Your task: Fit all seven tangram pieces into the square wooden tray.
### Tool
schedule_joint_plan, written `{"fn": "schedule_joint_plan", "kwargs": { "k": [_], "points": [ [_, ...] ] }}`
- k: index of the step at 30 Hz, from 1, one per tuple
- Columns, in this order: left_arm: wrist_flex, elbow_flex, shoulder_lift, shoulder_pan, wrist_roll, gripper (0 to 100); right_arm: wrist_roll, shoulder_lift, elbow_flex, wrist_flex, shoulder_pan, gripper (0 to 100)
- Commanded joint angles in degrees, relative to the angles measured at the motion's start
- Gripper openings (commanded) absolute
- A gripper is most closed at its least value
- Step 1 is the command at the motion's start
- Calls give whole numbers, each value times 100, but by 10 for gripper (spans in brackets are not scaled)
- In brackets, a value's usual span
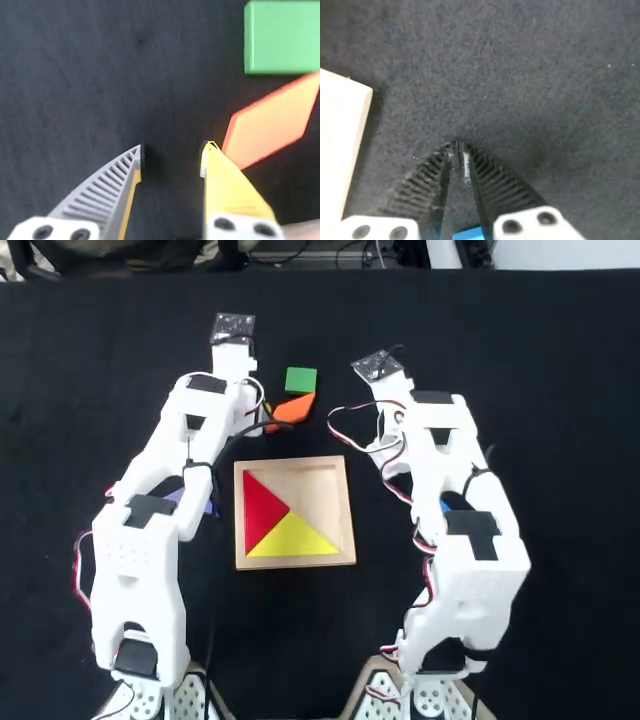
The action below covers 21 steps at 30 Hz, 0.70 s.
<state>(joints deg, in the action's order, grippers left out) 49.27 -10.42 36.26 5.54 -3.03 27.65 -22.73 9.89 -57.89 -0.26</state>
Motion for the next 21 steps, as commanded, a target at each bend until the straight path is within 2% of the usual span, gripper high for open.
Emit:
{"fn": "schedule_joint_plan", "kwargs": {
  "k": [1, 5, 9, 13, 18, 21],
  "points": [
    [835, -163, -440, 75, -62, 198, 9, 48, -321, 97, 141, 11],
    [1618, -198, -1125, -286, -53, 174, 9, 22, -840, 105, 105, 11],
    [1820, -75, -1916, -848, -53, 90, 9, -127, -1543, 571, 35, 12],
    [1934, 400, -2435, -1297, -97, 60, 26, -778, -2273, 1275, -246, 11],
    [1855, 1209, -2655, -1604, -97, 58, 941, -2105, -3767, 1266, -695, 11],
    [1407, 1719, -2690, -1754, -105, 57, 1248, -2818, -4637, 1266, -809, 11]
  ]
}}
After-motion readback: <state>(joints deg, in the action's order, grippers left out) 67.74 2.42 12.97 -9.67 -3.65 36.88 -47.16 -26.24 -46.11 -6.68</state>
